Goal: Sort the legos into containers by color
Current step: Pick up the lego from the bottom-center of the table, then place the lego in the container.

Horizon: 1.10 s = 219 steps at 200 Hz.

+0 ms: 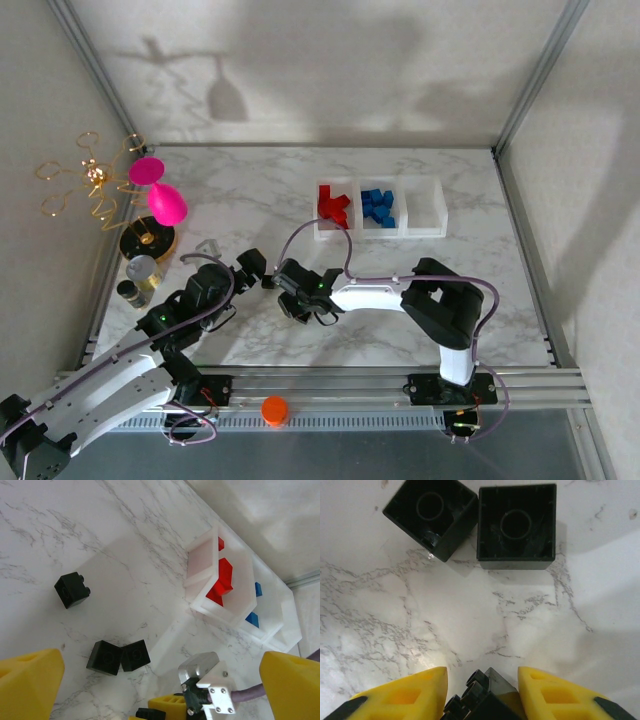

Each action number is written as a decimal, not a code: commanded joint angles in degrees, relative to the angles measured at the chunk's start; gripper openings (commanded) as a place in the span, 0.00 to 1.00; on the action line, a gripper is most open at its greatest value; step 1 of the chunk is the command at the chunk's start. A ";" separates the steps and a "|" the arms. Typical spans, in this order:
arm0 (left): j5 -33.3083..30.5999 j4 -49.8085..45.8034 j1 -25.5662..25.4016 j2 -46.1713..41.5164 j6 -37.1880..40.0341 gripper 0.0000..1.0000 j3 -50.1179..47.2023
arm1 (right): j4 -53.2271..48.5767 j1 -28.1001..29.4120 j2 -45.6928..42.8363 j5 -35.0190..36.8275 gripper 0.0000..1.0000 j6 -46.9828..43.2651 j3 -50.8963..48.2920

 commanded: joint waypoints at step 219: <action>16.21 23.52 0.26 32.57 9.03 1.00 17.45 | 0.85 -53.54 -7.15 7.60 0.36 -3.39 5.56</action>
